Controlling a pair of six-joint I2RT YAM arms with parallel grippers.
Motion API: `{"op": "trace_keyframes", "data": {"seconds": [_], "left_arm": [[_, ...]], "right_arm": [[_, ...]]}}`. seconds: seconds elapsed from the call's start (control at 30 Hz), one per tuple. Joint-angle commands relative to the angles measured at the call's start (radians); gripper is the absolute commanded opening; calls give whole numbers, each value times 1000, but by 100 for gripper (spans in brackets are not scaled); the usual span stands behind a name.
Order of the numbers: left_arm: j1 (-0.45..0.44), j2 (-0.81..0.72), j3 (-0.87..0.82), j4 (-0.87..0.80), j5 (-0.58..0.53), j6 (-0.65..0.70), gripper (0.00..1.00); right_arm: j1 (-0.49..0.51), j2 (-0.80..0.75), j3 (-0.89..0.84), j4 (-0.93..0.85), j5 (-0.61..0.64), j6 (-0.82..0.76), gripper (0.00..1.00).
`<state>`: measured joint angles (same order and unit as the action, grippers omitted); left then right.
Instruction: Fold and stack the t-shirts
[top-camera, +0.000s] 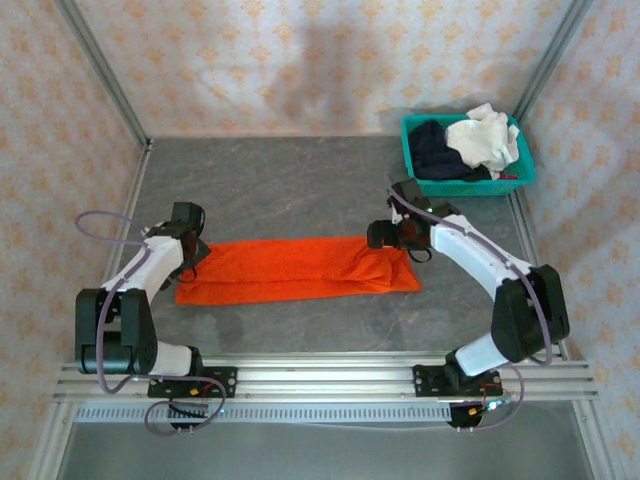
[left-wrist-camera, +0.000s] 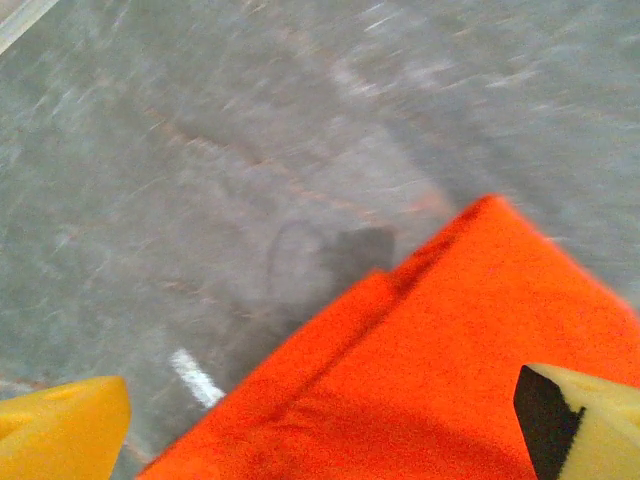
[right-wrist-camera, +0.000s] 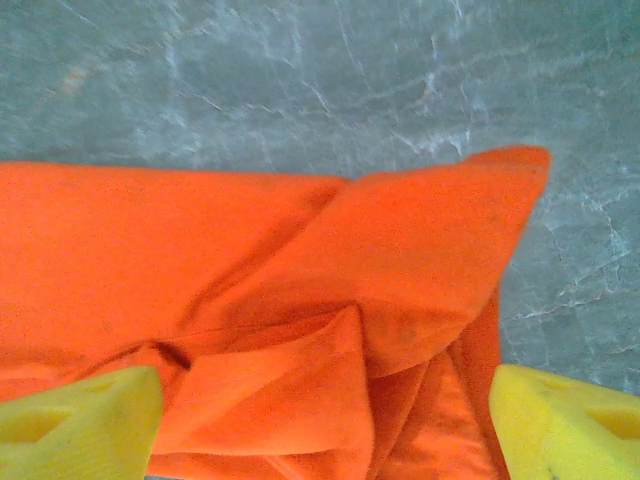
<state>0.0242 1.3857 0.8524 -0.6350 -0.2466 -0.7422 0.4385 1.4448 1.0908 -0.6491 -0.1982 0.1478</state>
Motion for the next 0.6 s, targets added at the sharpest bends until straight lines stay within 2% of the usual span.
{"op": "trace_keyframes", "data": {"seconds": [0.0,0.1,0.23,0.4,0.57], "left_arm": [[-40,36,33,50,40,10,100],[-43,131,61,106,144,-2,89],[-40,237,91,142,219,-8,82],[-29,286,58,154,251,-15,80],[-24,285,-6,155,260,-31,79]], "right_arm": [[66,-7,-19,42,36,58,82],[119,63,-49,122,-14,146,76],[144,144,-81,225,-42,274,66],[113,220,-98,245,-1,333,57],[32,301,-108,225,-1,386,56]]}}
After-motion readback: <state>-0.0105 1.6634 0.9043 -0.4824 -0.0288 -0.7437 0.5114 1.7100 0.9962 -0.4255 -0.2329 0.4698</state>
